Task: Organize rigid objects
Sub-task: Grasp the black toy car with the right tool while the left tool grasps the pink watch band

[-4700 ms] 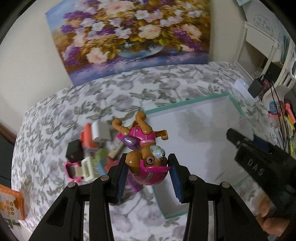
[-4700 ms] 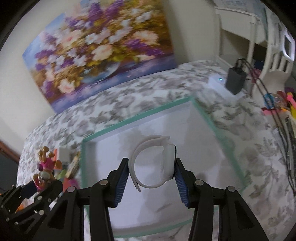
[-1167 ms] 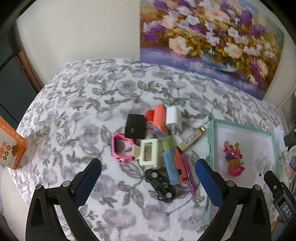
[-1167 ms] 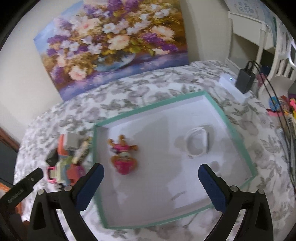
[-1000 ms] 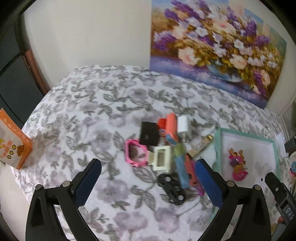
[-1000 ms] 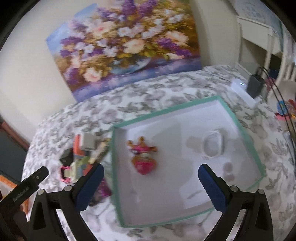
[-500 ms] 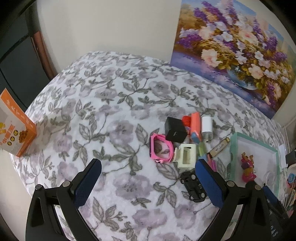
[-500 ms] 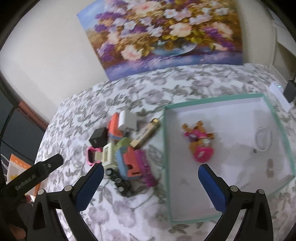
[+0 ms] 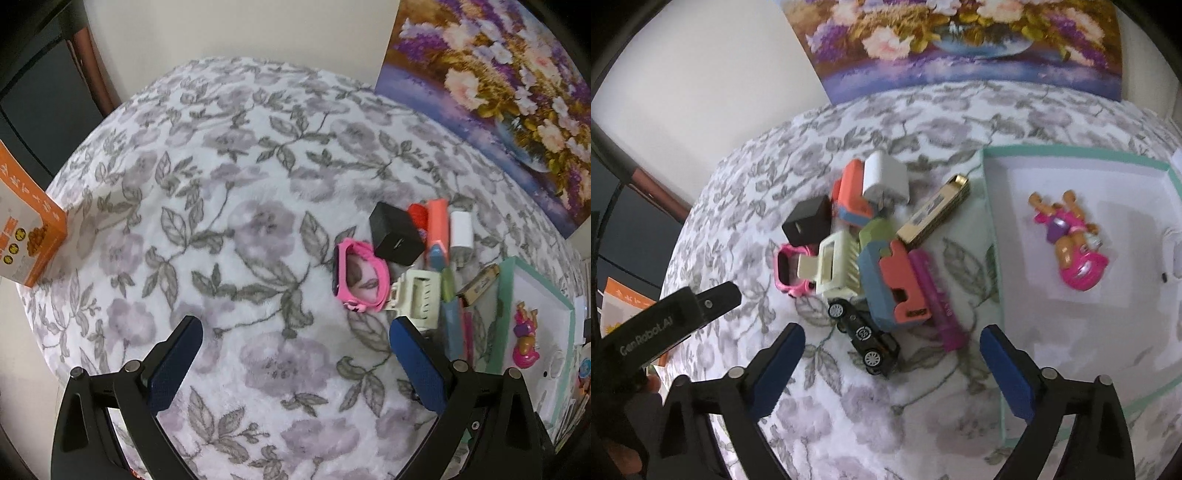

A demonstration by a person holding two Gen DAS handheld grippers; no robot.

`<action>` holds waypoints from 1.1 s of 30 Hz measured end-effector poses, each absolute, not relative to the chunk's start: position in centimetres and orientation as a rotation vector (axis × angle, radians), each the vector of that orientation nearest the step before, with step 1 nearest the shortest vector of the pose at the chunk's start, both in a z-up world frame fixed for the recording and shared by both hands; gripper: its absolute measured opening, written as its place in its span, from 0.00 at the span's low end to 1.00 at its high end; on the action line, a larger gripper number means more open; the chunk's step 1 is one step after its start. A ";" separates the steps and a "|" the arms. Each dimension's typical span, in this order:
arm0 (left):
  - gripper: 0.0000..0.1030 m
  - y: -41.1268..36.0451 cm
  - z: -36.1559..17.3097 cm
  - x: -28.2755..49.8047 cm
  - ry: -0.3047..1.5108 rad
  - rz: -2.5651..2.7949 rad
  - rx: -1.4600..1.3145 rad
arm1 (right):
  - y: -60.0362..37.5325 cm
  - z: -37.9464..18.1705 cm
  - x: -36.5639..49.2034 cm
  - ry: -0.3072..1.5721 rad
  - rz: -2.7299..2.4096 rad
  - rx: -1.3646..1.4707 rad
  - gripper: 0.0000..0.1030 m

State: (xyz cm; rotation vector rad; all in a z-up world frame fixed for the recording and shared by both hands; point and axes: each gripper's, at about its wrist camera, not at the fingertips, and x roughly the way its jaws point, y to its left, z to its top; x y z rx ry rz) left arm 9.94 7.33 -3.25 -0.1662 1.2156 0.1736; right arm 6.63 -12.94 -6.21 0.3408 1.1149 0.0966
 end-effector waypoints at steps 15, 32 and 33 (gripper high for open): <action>0.98 8.3 -5.6 11.3 1.277 0.186 -0.205 | -11.3 -8.9 7.4 1.203 0.145 0.378 0.55; 0.91 7.7 -7.3 14.7 1.252 0.138 -0.218 | -9.9 -10.0 9.8 1.205 0.154 0.344 0.42; 0.91 7.6 -7.5 14.9 1.251 0.137 -0.217 | -9.9 -10.0 9.9 1.203 0.154 0.342 0.42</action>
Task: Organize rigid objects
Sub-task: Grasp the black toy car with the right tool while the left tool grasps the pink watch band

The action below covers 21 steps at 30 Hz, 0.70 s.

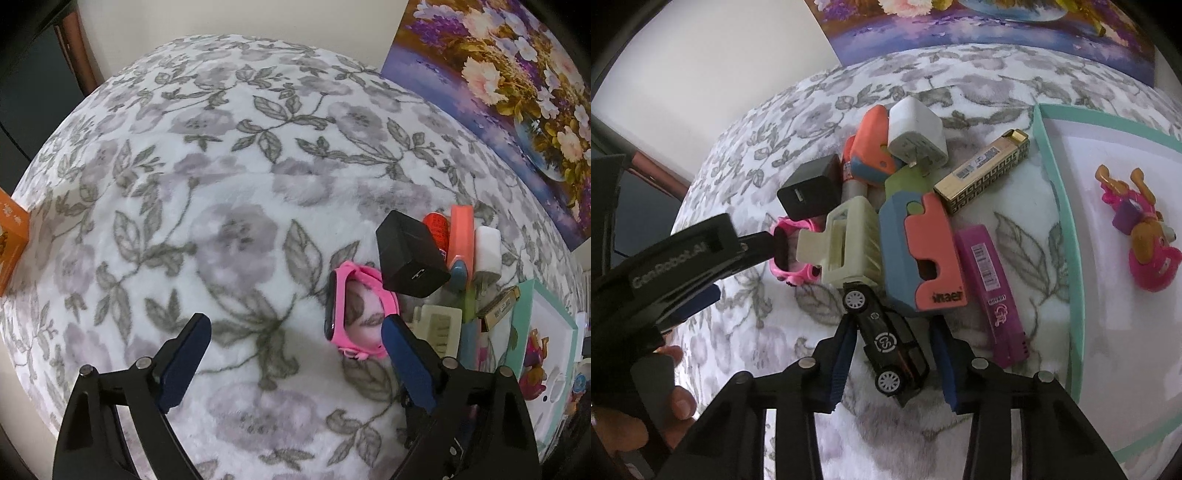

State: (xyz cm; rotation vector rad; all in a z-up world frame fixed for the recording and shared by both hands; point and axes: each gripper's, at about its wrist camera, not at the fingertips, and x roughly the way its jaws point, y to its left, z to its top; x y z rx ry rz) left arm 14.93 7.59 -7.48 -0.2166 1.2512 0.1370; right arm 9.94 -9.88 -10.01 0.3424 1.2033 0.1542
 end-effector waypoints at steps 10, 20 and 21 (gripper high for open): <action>0.65 7.1 -8.9 16.3 1.256 0.119 -0.212 | -9.4 -10.2 10.5 1.202 0.154 0.320 0.41; 0.15 5.5 -9.4 17.6 1.247 0.057 -0.180 | -9.4 -10.3 10.2 1.202 0.155 0.311 0.37; 0.12 5.2 -9.4 17.7 1.248 0.047 -0.169 | -9.4 -10.3 10.2 1.203 0.157 0.312 0.36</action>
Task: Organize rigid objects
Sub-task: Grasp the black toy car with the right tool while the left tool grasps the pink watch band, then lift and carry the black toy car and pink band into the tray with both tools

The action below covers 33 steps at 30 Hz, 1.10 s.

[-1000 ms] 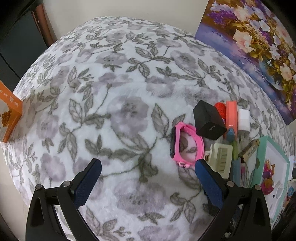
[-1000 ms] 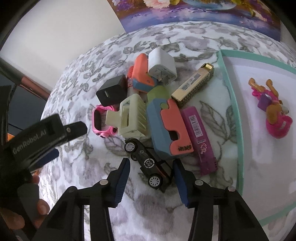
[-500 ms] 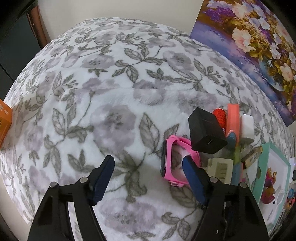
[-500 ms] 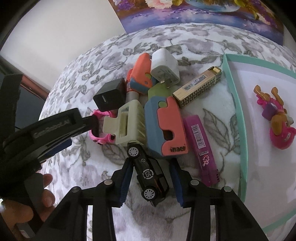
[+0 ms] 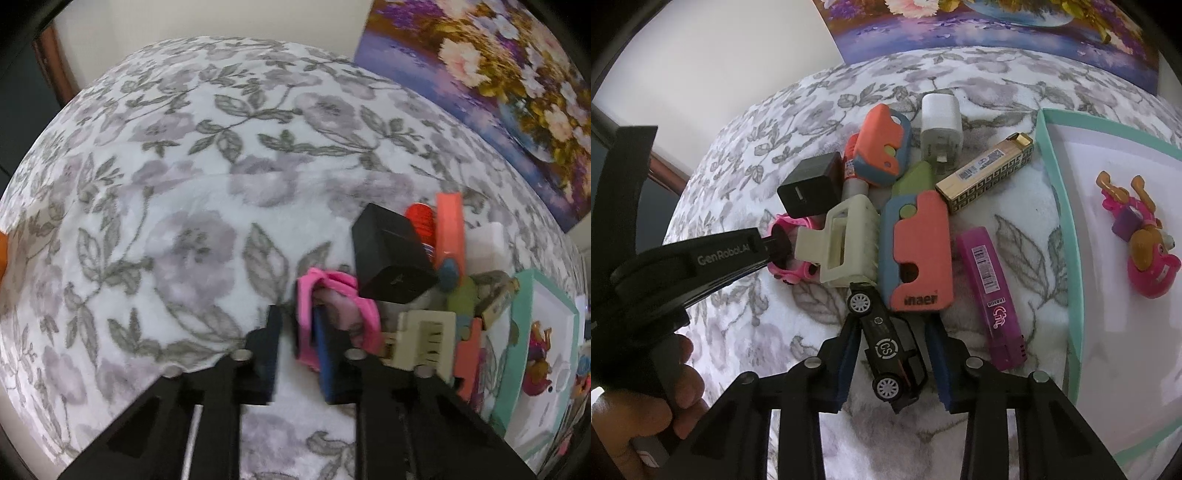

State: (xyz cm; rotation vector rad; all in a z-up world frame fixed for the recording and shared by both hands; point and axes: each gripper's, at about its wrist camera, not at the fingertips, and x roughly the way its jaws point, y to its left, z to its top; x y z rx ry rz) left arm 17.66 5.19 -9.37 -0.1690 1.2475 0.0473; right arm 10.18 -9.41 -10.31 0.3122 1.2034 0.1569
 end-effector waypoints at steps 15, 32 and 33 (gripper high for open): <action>0.12 5.3 -8.6 16.7 1.288 0.060 -0.136 | -10.0 -10.4 8.9 1.233 0.172 0.318 0.28; 0.12 5.1 -4.2 12.4 1.222 0.057 -0.105 | -11.0 -9.1 6.8 1.241 0.187 0.331 0.28; 0.12 5.1 -3.6 12.0 1.207 0.056 -0.102 | -11.2 -8.9 6.7 1.236 0.187 0.335 0.28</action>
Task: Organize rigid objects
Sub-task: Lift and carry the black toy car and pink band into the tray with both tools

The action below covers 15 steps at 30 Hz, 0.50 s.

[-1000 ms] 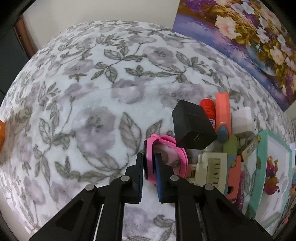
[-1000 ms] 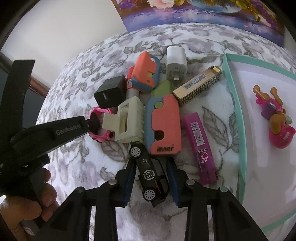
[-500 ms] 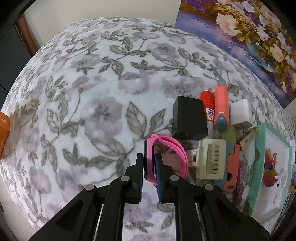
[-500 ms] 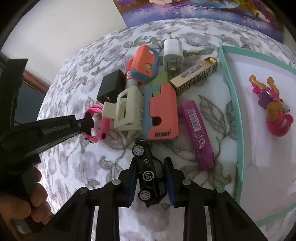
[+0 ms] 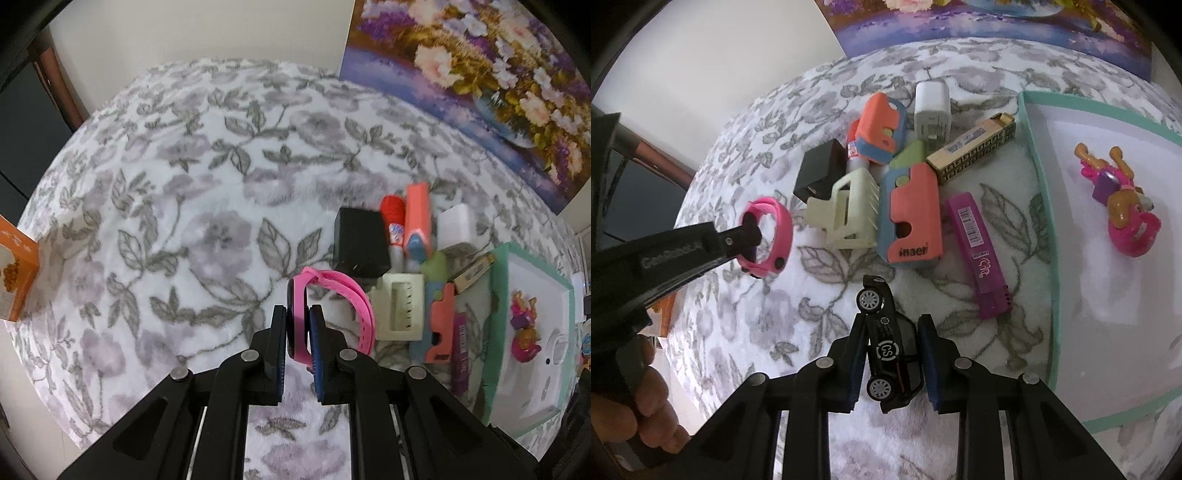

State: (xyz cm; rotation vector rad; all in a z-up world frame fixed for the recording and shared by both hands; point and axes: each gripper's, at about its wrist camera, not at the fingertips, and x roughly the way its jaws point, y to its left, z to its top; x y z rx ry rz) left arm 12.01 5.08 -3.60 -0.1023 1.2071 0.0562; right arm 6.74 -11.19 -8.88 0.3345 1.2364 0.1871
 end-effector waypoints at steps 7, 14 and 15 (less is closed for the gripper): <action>0.12 5.2 -0.1 11.5 1.114 0.061 -0.107 | -12.8 -5.1 6.1 1.139 0.176 0.345 0.28; 0.12 4.4 2.5 10.6 1.039 0.055 -0.099 | -15.3 -2.5 5.2 1.071 0.138 0.360 0.28; 0.12 4.3 2.7 10.4 1.034 0.051 -0.098 | -15.7 -2.4 5.0 1.068 0.130 0.361 0.28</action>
